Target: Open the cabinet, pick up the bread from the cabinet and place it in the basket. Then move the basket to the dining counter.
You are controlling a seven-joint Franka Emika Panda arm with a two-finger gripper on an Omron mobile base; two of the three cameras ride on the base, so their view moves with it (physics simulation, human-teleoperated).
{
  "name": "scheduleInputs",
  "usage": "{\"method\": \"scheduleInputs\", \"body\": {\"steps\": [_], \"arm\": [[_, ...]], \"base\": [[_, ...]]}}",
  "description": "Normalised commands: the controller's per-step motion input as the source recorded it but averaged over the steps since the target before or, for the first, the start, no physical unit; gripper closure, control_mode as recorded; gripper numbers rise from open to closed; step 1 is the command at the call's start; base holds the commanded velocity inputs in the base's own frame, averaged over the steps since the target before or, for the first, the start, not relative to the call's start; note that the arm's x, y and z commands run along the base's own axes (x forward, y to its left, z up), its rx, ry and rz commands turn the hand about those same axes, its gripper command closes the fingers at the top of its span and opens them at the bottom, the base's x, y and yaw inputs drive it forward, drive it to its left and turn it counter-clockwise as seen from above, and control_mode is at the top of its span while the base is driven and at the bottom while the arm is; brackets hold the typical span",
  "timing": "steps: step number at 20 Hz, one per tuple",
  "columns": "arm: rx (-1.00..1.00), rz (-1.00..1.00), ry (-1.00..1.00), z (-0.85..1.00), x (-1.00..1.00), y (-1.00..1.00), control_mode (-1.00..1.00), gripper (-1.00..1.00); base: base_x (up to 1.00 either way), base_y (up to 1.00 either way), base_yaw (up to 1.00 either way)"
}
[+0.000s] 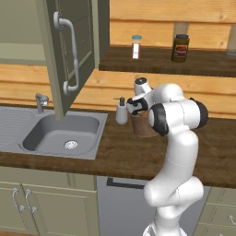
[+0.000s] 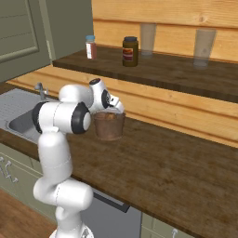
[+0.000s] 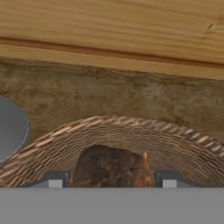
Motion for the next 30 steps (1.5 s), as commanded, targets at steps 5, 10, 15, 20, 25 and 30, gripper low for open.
{"method": "scheduleInputs", "body": {"steps": [5, 10, 15, 20, 25, 30], "arm": [[0.00, 0.00, -0.02, 0.00, -0.17, 0.00, -1.00, -1.00], [0.00, 0.00, -0.02, 0.02, -0.16, 0.00, -1.00, -1.00], [0.00, 0.00, -0.01, 0.17, -0.27, 0.00, -1.00, -1.00], [0.00, 0.00, 0.00, 0.34, -0.57, 0.00, -1.00, -1.00], [0.05, 0.09, 0.00, 0.28, -0.59, 0.07, -1.00, -1.00], [0.01, 0.29, -0.01, 0.33, -0.68, 0.23, -1.00, -1.00]], "base": [[0.00, 0.00, 0.00], [0.00, 0.00, 0.00], [0.00, 0.00, 0.00], [0.00, 0.00, 0.00], [0.00, 0.00, 0.00], [0.00, 0.00, 0.00]]}}
